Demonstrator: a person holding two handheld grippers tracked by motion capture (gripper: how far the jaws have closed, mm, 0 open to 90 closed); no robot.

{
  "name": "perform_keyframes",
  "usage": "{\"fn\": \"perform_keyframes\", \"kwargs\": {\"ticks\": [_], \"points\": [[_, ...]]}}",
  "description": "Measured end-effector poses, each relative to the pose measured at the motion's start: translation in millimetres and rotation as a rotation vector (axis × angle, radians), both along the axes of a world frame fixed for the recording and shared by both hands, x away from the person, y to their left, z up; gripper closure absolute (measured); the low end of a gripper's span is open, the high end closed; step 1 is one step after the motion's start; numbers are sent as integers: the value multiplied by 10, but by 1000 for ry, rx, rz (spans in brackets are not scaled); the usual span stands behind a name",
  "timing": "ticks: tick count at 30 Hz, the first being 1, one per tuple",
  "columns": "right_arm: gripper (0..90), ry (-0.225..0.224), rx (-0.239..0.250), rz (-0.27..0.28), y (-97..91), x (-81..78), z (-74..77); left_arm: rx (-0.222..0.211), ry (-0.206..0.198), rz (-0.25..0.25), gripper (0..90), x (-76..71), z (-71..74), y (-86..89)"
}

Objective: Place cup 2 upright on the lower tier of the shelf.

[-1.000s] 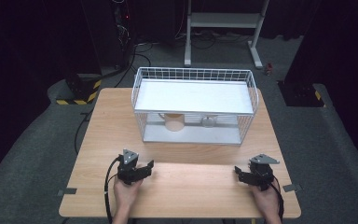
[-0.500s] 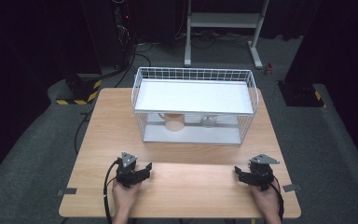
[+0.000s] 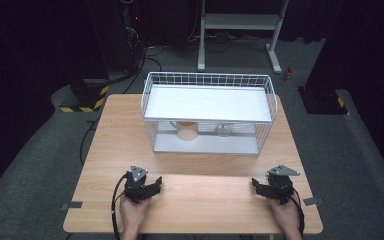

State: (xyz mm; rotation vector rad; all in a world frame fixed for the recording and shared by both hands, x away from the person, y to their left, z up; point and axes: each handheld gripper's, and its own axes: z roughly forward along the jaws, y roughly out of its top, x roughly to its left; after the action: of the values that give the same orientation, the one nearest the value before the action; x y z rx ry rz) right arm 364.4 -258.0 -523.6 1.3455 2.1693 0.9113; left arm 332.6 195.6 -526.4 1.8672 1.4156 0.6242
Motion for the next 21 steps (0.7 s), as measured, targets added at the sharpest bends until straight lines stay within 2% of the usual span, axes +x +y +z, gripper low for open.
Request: {"fn": "perform_keyframes", "kwargs": {"ticks": [5, 8, 15, 21], "points": [[248, 0, 0, 0, 0, 0, 0, 33, 1, 0, 284, 2, -9, -4], [247, 0, 0, 0, 0, 0, 0, 61, 17, 2, 274, 14, -14, -12], [248, 0, 0, 0, 0, 0, 0, 50, 23, 13, 236, 4, -20, -26], [248, 0, 0, 0, 0, 0, 0, 54, 30, 0, 212, 8, -19, -25]]}}
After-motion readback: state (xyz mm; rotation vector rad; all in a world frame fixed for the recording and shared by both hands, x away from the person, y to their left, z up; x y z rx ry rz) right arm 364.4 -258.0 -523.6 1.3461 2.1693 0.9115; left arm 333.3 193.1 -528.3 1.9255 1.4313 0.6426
